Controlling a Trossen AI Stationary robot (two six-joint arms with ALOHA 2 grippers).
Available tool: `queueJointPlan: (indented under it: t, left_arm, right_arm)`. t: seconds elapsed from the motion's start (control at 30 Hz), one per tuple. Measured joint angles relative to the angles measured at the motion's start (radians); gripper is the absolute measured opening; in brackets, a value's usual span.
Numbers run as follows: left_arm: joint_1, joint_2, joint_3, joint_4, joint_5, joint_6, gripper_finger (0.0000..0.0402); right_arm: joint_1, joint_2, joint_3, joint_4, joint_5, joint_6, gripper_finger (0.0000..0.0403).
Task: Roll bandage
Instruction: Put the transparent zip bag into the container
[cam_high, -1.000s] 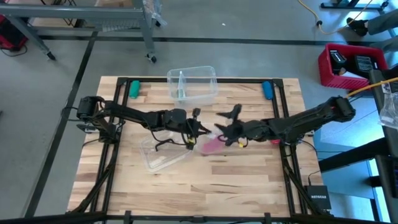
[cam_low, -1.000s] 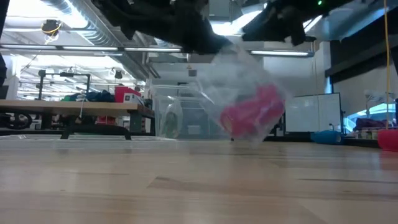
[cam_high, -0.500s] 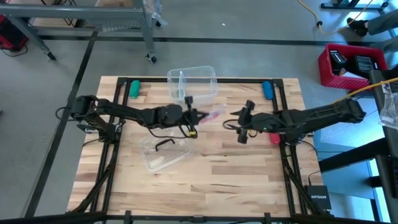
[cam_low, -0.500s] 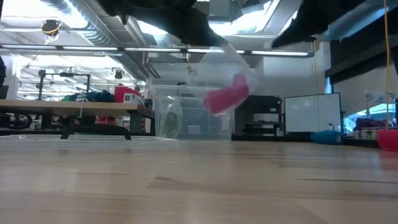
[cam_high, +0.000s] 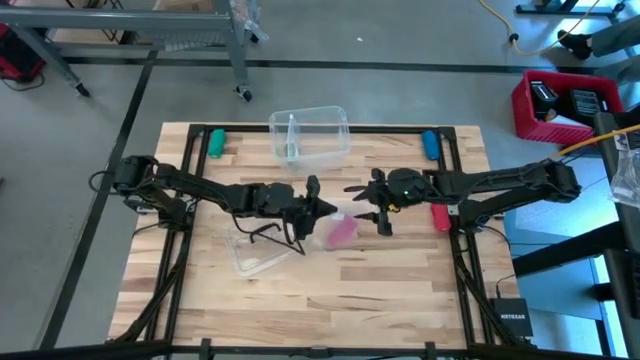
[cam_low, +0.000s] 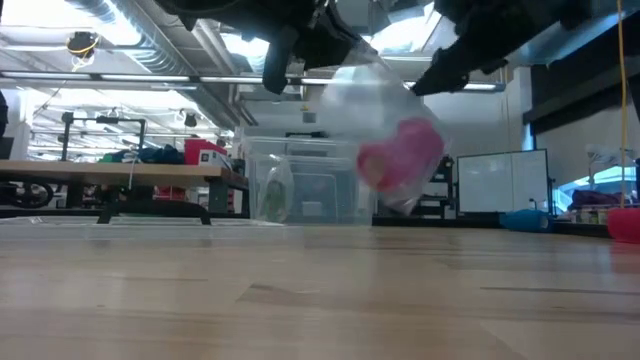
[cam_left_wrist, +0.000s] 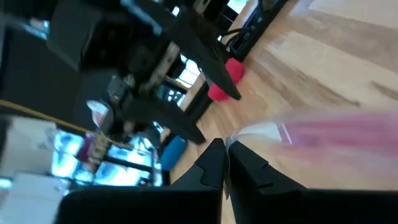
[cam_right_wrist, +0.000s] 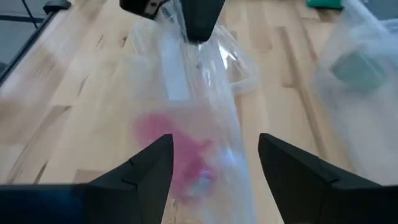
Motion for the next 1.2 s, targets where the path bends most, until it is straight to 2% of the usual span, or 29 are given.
queueJointPlan:
  t: [0.23,0.43,0.53,0.7,0.73,0.87,1.03,1.2]
  left_arm:
    - [-0.026,0.0,0.0,0.008,-0.002,0.1,0.0005]
    - [-0.035,0.0,0.0,0.008,-0.002,0.125,0.0003]
    - [-0.031,0.0,0.0,0.009,-0.003,0.127,0.0008]
    - [-0.03,0.0,0.0,0.009,-0.003,0.099,0.0012]
    - [-0.03,0.0,0.0,0.01,-0.003,0.099,0.0013]
    - [-0.03,0.0,0.0,0.01,-0.016,0.096,0.0031]
    - [-0.041,0.0,0.0,0.021,-0.164,-0.022,0.0084]
    - [-0.064,-0.028,0.0,-0.014,-0.379,-0.116,0.0131]
  right_arm:
    - [-0.052,0.092,0.0,0.046,-0.122,-0.032,0.0237]
    - [-0.065,0.107,0.0,0.051,-0.203,-0.042,0.0226]
    - [-0.063,0.106,0.0,0.049,-0.217,-0.063,0.0183]
    - [-0.063,0.106,0.0,0.046,-0.217,-0.086,0.0038]
    - [-0.063,0.106,0.0,0.047,-0.217,-0.096,0.002]
    - [-0.063,0.106,0.0,0.044,-0.215,-0.107,0.0021]
    - [-0.063,0.082,0.035,-0.03,-0.18,-0.102,0.0009]
    - [-0.063,0.072,0.174,-0.208,-0.088,-0.084,0.0007]
